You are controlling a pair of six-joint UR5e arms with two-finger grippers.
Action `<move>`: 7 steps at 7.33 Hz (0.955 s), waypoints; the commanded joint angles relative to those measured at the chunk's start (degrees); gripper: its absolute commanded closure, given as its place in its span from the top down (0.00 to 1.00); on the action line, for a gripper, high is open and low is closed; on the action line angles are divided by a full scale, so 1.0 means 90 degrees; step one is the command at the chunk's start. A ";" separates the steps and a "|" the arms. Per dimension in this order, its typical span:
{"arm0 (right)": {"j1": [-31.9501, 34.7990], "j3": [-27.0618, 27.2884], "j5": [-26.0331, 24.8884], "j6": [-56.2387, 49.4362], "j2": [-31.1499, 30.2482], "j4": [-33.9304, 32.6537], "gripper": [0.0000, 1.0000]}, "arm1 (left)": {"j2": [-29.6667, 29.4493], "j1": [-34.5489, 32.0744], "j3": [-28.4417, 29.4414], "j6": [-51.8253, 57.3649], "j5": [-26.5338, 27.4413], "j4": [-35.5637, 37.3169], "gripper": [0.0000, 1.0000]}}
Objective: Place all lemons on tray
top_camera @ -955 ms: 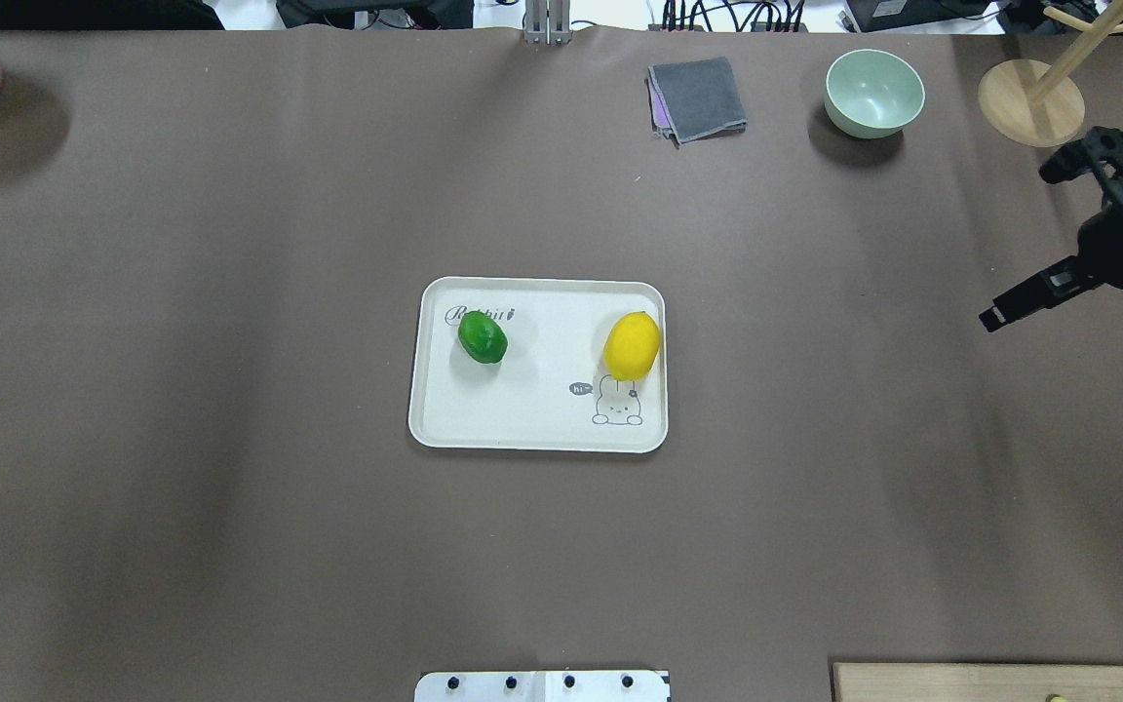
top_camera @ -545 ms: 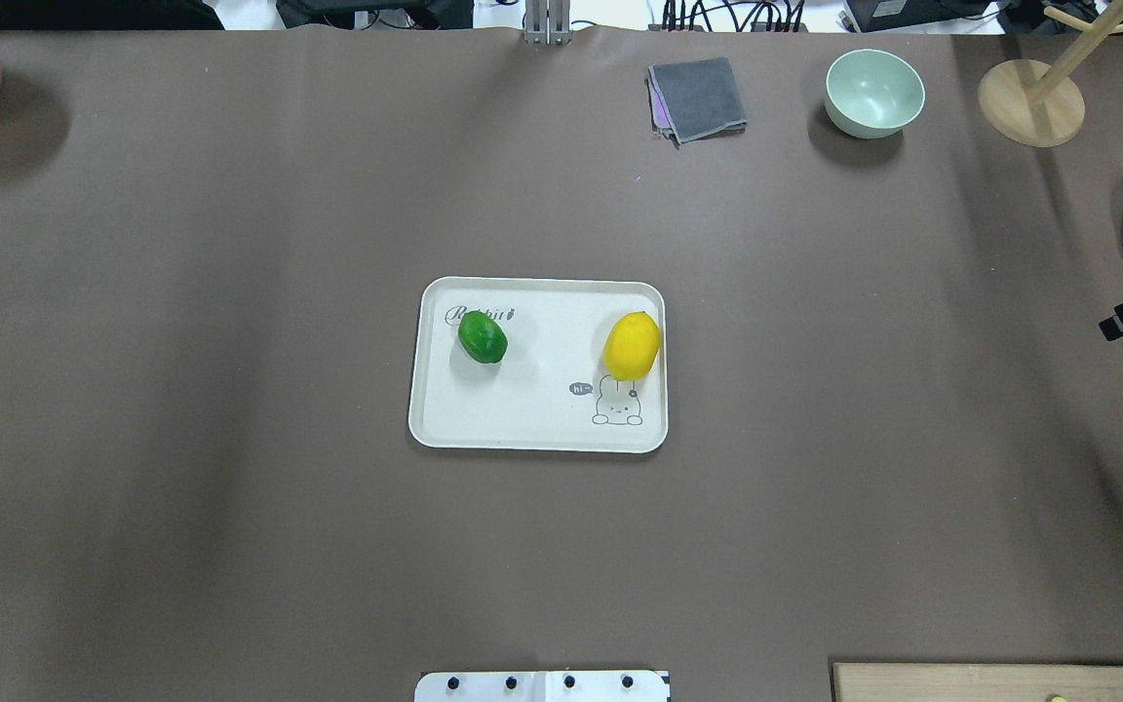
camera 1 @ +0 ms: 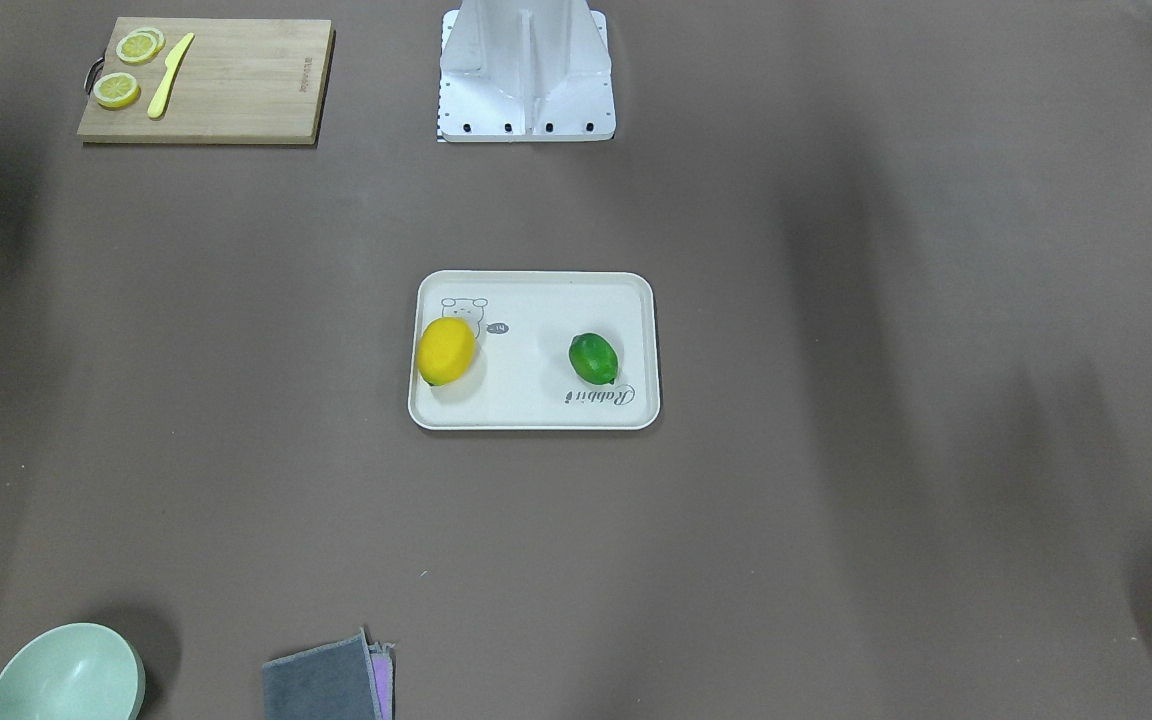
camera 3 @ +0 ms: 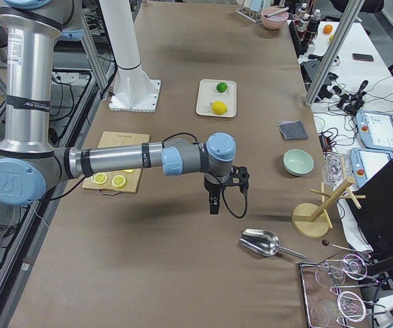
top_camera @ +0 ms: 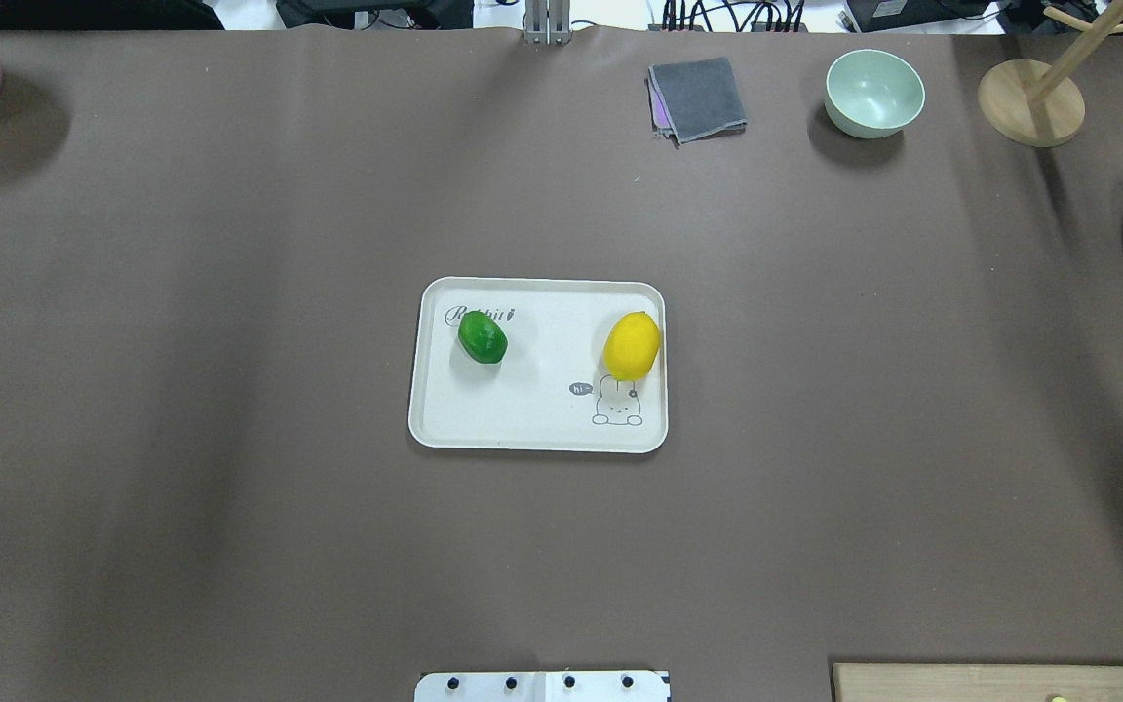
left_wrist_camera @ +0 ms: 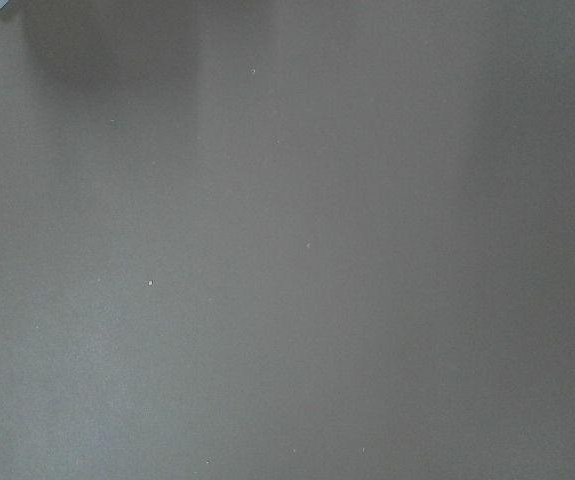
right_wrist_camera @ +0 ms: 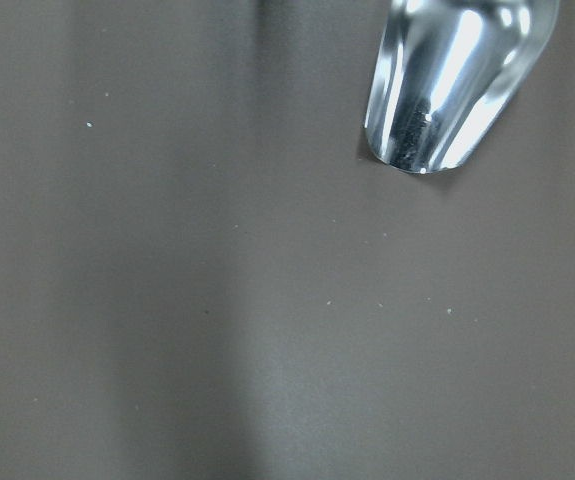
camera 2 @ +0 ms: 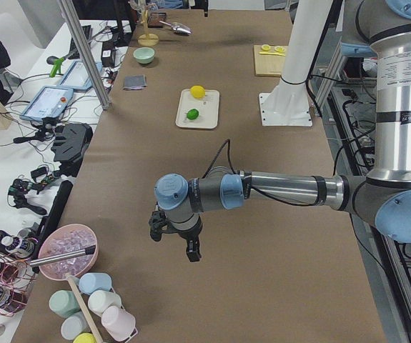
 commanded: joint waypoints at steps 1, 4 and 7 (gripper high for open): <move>0.0286 -0.0014 -0.0011 -0.0283 0.0102 -0.0562 1.00 | 0.0013 -0.0006 0.0033 0.0002 0.0000 0.0010 0.98; 0.0531 -0.0083 -0.0099 -0.0303 0.0510 -0.1137 1.00 | 0.0023 0.0004 0.0014 -0.0037 -0.0019 0.0019 0.98; 0.0667 -0.0122 -0.0265 -0.0703 0.0591 -0.1218 1.00 | -0.0036 0.0004 0.0033 -0.0047 -0.0010 0.0020 0.98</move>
